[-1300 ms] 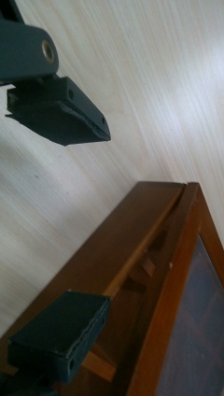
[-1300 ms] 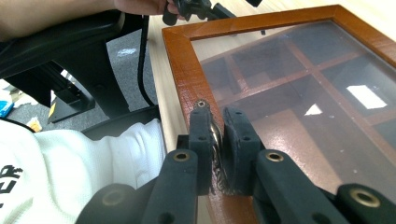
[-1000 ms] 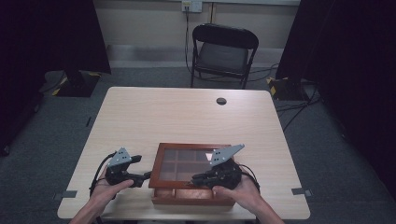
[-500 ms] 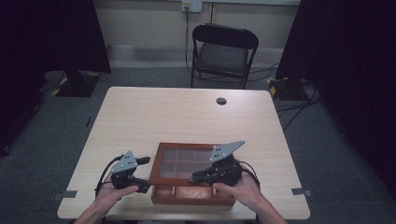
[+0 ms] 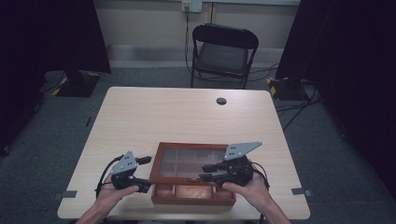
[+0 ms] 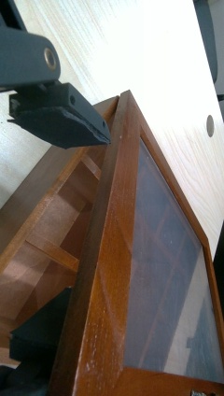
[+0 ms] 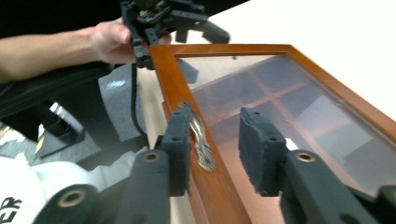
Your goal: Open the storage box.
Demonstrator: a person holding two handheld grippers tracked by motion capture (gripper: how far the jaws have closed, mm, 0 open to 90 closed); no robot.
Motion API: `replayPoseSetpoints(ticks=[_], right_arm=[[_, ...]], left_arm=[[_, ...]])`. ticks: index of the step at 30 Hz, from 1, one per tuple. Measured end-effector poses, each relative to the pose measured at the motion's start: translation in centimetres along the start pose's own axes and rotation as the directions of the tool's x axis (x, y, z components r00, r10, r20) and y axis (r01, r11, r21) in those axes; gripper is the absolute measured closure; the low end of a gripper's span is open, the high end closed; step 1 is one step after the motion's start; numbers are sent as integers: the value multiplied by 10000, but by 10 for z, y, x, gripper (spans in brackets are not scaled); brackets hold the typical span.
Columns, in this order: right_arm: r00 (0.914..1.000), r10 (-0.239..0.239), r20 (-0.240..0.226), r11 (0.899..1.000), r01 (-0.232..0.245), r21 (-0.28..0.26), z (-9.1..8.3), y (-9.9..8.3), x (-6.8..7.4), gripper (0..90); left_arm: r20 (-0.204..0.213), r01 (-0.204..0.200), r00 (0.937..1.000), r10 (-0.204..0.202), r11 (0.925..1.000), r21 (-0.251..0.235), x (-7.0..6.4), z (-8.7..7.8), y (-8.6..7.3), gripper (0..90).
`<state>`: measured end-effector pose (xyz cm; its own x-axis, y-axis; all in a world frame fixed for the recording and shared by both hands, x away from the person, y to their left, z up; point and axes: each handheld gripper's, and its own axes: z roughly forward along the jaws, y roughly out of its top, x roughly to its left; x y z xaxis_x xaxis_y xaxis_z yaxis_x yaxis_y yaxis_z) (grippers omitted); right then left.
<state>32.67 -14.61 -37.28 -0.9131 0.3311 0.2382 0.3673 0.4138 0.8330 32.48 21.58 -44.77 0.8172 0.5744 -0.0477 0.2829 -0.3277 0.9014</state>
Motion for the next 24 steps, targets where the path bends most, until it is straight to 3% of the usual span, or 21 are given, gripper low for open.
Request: replayPoseSetpoints(ticks=[1,2,3,6,10,13,17,24], right_arm=[[9997,45,246,9999,-42,-122,-6,-4,-1,544],[9997,45,246,9999,-42,-122,-6,-4,-1,544],[9994,160,319,9996,-152,-234,-9,-9,-1,483],[9989,372,285,9989,-364,-289,-11,-15,-3,473],[9967,537,610,9973,-505,-531,-13,-25,-5,365],[9955,540,772,9975,-503,-491,-16,-25,-7,300],[9947,432,937,9979,-383,-530,-17,-24,-7,248],[9926,223,1197,9986,-163,-509,-22,-24,-10,239]], left_arm=[[10,59,10000,-59,10000,-36,0,0,0,198],[-2,87,10000,-87,9999,-60,0,0,1,198],[-2,70,10000,-70,10000,-54,1,0,1,198],[-8,212,9998,-213,9997,-104,1,-1,3,198],[65,129,9999,-128,9999,-105,1,-1,6,199],[61,321,9995,-319,9988,-367,2,-2,10,205],[70,396,9992,-394,9982,-443,3,-3,13,207],[265,539,9983,-524,9966,-622,4,-2,22,210]])
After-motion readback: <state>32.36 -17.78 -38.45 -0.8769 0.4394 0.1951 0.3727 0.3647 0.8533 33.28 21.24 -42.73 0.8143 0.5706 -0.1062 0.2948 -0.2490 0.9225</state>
